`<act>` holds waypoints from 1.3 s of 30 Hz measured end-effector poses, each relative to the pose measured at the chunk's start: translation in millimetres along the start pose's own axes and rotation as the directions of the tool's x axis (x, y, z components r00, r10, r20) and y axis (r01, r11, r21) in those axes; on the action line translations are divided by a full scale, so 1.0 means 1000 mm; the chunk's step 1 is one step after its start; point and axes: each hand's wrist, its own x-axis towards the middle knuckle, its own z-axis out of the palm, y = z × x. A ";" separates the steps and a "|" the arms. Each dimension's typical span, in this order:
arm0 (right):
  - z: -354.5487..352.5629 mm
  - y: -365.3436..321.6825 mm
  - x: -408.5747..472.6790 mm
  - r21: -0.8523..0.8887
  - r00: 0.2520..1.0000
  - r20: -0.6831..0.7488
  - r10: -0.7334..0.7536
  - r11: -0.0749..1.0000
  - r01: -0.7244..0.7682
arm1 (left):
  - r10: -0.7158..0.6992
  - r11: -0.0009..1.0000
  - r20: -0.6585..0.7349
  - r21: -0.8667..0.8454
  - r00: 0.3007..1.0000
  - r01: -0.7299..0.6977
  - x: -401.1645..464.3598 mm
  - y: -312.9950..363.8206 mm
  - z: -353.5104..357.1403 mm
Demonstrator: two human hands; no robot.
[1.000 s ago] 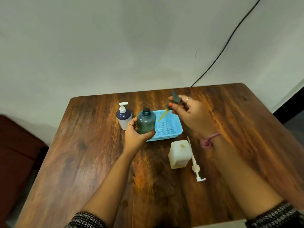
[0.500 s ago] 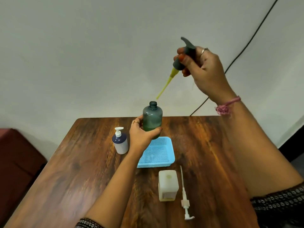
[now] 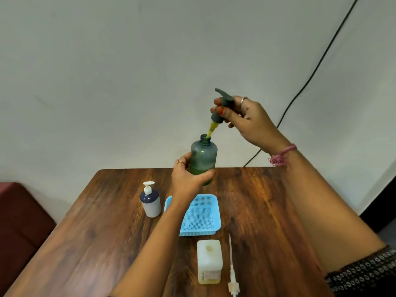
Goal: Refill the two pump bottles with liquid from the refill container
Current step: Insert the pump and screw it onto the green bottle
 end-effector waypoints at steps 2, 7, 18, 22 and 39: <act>-0.002 0.002 0.000 -0.046 0.999 0.041 0.004 0.999 -0.002 | 0.012 1.000 0.004 0.001 1.000 -0.012 0.000 0.004 0.005; -0.007 0.007 -0.001 -0.126 0.994 0.109 0.017 0.992 -0.003 | 0.041 0.999 0.021 0.008 0.999 -0.042 -0.002 0.014 0.012; -0.009 0.006 -0.004 -0.140 0.983 0.179 0.040 0.990 -0.015 | 0.085 0.996 0.039 0.034 0.996 -0.087 -0.004 0.035 0.011; 0.003 0.003 -0.010 -0.126 1.000 0.011 0.010 0.992 -0.009 | 0.084 0.996 0.011 0.030 0.996 -0.084 -0.004 0.039 0.012; 0.014 0.007 -0.029 -0.028 0.979 -0.149 0.139 0.989 -0.145 | 0.077 0.997 -0.008 0.027 0.997 -0.077 -0.017 0.033 0.015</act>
